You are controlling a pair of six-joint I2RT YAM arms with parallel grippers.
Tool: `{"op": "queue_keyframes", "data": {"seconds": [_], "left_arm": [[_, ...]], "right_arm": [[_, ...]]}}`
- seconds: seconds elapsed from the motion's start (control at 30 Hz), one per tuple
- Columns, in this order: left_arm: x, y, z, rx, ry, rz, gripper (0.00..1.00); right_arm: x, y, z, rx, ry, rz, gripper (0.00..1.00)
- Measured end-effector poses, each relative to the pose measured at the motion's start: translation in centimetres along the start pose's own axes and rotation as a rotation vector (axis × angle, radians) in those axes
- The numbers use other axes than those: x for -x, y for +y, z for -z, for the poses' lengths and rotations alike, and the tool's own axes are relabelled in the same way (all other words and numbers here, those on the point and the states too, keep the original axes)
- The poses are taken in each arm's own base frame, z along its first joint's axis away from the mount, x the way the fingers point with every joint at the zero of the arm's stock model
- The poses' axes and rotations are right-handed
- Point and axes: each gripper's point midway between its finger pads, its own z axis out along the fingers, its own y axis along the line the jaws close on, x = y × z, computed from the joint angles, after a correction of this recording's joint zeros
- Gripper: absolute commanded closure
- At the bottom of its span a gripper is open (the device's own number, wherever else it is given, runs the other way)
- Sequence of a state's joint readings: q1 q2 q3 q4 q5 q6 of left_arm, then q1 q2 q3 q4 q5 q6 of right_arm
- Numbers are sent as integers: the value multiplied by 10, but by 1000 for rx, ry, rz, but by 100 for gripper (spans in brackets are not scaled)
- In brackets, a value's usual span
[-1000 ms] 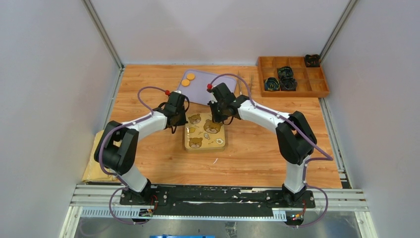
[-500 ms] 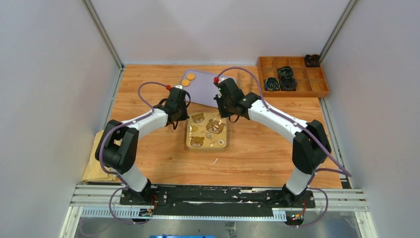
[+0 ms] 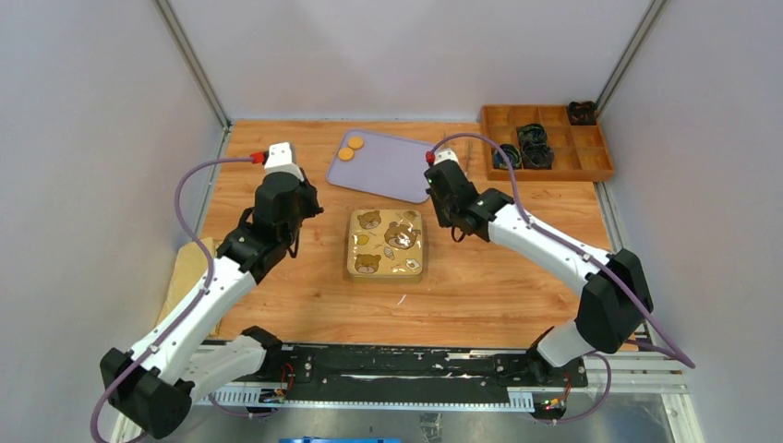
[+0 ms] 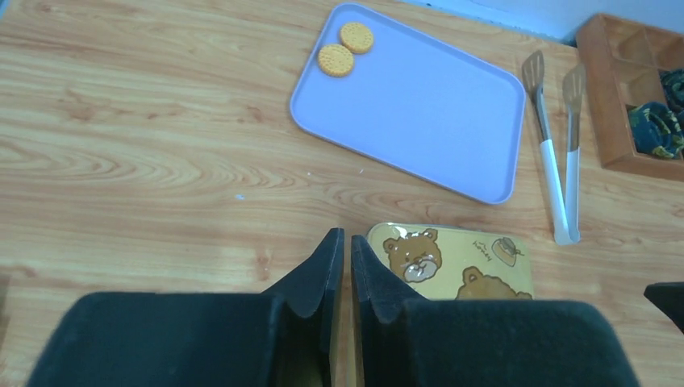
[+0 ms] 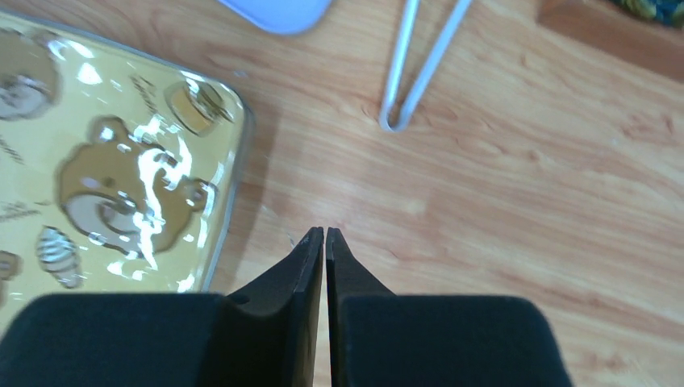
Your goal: Pack the cookies
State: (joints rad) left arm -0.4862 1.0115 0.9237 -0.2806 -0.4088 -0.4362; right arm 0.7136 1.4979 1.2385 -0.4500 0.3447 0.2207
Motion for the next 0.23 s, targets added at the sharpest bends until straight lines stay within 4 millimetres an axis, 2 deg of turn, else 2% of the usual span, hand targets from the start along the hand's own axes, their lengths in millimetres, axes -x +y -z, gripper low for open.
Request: {"op": "queue_keyframes", "data": {"seconds": [0.1,0.2,0.23], "left_arm": [[-2,9,9,11,-13,-1,85],[-11,14,8,30,12,-22,85],[-15,15,7,36,27,-31,84]], "right_arm": [[-23,-9,-2,-43,45,13,89],[-35,-17,1,-73,57,12,88],[-36,-20,2,-83,57,11,84]]}}
